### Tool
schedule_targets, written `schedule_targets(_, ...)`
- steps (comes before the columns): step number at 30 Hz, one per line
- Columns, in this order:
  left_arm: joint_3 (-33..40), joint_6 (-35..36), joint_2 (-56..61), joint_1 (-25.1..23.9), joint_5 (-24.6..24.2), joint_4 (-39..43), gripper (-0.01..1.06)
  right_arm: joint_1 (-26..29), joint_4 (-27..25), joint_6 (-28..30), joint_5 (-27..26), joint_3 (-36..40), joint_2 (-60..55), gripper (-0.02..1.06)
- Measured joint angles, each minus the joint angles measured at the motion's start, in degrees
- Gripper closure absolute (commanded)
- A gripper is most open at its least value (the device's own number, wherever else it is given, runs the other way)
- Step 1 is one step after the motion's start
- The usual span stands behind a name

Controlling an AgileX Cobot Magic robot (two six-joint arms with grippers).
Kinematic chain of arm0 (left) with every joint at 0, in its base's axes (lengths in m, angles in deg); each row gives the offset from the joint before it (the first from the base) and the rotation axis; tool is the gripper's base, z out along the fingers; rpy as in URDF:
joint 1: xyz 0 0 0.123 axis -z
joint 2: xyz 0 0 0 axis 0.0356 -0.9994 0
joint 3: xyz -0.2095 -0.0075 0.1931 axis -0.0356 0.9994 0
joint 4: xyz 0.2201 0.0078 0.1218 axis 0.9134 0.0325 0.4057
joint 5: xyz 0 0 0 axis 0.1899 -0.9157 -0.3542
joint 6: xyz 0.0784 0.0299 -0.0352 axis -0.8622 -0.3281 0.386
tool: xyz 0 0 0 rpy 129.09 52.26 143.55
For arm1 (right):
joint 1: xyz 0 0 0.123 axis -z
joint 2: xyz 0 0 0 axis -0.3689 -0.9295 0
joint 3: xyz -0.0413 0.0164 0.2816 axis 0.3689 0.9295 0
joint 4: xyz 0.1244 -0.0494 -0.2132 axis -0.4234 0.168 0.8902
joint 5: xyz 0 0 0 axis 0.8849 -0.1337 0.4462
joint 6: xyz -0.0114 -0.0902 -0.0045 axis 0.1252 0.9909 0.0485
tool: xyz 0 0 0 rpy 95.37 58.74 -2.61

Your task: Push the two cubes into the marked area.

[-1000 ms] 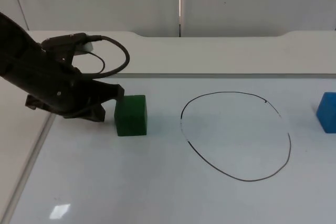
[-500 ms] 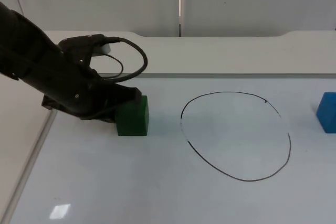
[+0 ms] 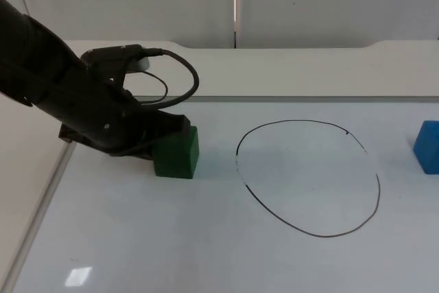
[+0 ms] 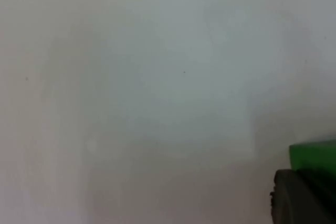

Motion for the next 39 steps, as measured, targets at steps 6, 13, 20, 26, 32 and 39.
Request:
schedule_targets(6, 0.0, 0.0, 0.0, 0.1, -0.2, -0.2, 1.05, 0.0, 0.0, 0.0, 0.0, 0.0, 0.0, -0.01)
schedule_targets(13, 0.0, 0.0, 0.0, 0.2, -2.0, -2.0, 1.05, 0.0, 0.0, 0.0, 0.0, 0.0, 0.0, -0.01)
schedule_targets(20, 0.0, 0.1, 0.0, 1.5, -3.0, -3.5, 1.05, 0.0, 0.0, 0.0, 0.0, 0.0, 0.0, -0.01)
schedule_targets(26, 0.0, 0.1, 0.0, 2.1, -3.2, -4.2, 1.05, 0.0, 0.0, 0.0, 0.0, 0.0, 0.0, -0.01)
schedule_targets(32, 0.0, 0.1, 0.0, 2.1, -3.9, -4.4, 1.05, 0.0, 0.0, 0.0, 0.0, 0.0, 0.0, -0.01)
schedule_targets(39, 0.0, 0.2, 0.0, 2.3, -4.8, -5.1, 1.05, 0.0, 0.0, 0.0, 0.0, 0.0, 0.0, -0.01)
